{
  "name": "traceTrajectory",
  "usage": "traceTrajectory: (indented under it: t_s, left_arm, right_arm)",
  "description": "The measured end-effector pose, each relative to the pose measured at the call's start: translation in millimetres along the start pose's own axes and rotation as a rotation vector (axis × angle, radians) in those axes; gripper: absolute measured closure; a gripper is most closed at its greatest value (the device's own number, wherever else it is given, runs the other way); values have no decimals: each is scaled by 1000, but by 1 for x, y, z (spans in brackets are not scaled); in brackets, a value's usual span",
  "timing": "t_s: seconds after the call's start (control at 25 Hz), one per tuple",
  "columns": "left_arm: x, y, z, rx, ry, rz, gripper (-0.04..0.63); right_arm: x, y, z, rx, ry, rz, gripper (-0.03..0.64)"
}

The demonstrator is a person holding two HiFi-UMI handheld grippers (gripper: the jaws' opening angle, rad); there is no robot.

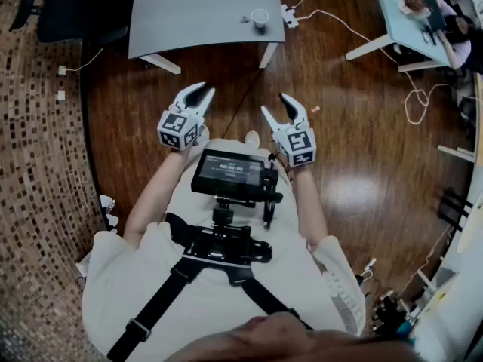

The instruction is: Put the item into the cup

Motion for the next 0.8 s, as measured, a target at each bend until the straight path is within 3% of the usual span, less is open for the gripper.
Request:
traceTrajectory:
  t_s: [0.8]
  left_arm:
    - [50, 4, 26, 12, 61, -62, 511]
  right_arm:
    - [18, 38, 20, -4, 30, -68, 356]
Point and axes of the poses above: the fingertips, and each gripper's own axes: y backward along the fingers, x to its right, z out of its underside, the point moved 10 cm from there along y, backward along the fingers, and after that the axes turned 4 degrees about -x, right-handed, at the moved point
